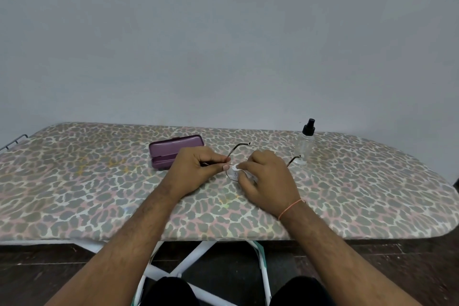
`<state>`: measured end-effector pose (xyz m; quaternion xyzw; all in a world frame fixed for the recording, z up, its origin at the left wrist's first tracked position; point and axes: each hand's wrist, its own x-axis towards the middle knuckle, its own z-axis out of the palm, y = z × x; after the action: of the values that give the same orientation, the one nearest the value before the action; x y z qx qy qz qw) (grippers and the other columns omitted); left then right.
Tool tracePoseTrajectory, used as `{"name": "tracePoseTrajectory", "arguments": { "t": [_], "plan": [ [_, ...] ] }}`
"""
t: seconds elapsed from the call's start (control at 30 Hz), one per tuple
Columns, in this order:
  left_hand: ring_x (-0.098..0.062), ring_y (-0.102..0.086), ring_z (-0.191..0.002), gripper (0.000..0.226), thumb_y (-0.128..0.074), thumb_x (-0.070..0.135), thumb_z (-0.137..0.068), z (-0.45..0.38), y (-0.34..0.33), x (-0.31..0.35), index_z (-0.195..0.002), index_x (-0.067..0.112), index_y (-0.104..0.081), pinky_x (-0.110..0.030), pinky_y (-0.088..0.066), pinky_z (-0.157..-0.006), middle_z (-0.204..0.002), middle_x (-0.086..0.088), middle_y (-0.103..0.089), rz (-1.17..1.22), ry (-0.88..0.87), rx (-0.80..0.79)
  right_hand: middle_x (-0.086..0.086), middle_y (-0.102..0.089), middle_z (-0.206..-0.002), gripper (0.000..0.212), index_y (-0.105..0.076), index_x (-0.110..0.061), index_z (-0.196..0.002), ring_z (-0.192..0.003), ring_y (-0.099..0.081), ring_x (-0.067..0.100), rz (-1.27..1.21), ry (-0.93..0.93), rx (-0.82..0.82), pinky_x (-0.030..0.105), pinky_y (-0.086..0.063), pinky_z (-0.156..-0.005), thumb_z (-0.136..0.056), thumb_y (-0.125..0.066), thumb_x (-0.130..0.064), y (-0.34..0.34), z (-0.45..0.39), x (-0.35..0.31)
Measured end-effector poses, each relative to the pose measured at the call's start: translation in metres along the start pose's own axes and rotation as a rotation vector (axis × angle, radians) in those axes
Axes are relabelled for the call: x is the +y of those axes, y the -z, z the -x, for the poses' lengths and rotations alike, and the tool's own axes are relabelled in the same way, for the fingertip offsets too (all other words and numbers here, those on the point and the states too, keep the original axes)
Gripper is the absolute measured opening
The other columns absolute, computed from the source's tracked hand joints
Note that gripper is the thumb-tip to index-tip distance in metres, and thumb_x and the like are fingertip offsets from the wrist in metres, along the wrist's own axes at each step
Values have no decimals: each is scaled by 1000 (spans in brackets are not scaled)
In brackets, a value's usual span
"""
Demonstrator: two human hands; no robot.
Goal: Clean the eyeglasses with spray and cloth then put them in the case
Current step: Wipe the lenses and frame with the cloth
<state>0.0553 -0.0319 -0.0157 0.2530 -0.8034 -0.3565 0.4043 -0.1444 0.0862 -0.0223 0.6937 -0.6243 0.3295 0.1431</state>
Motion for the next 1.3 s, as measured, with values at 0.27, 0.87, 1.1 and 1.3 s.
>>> {"name": "tracePoseTrajectory", "arguments": {
  "t": [0.27, 0.87, 1.1, 1.3],
  "plan": [
    [-9, -79, -87, 19, -90, 17, -87, 0, 1, 1, -105, 20, -89, -26, -64, -82, -93, 10, -84, -65, -85, 54, -5, -60, -85, 15, -84, -20, -93, -80, -52, 19, -15, 72, 5, 36, -43, -71, -89, -73, -31, 2, 5, -1],
    [-8, -80, -85, 18, -89, 15, -88, 0, 0, 1, -106, 18, -89, -28, -64, -78, -94, 9, -84, -141, -196, 38, -2, -62, -93, 26, -79, -25, -99, -85, -54, 24, 137, 4, -11, 40, -47, -72, -102, -57, -39, -7, -1, 0],
    [-10, -80, -84, 20, -90, 14, -87, 0, 0, 1, -106, 17, -88, -34, -66, -78, -94, 8, -84, -144, -190, 43, -4, -57, -82, 27, -79, -23, -84, -77, -50, 21, 123, -9, -2, 39, -44, -68, -97, -61, -39, -4, 1, -2],
    [-8, -80, -86, 19, -90, 15, -86, 0, 0, 1, -105, 18, -89, -32, -66, -80, -95, 9, -85, -158, -211, 34, -2, -64, -88, 27, -78, -24, -101, -85, -57, 26, 120, -14, -35, 38, -44, -70, -104, -54, -37, -9, -4, 1]
  ]
}}
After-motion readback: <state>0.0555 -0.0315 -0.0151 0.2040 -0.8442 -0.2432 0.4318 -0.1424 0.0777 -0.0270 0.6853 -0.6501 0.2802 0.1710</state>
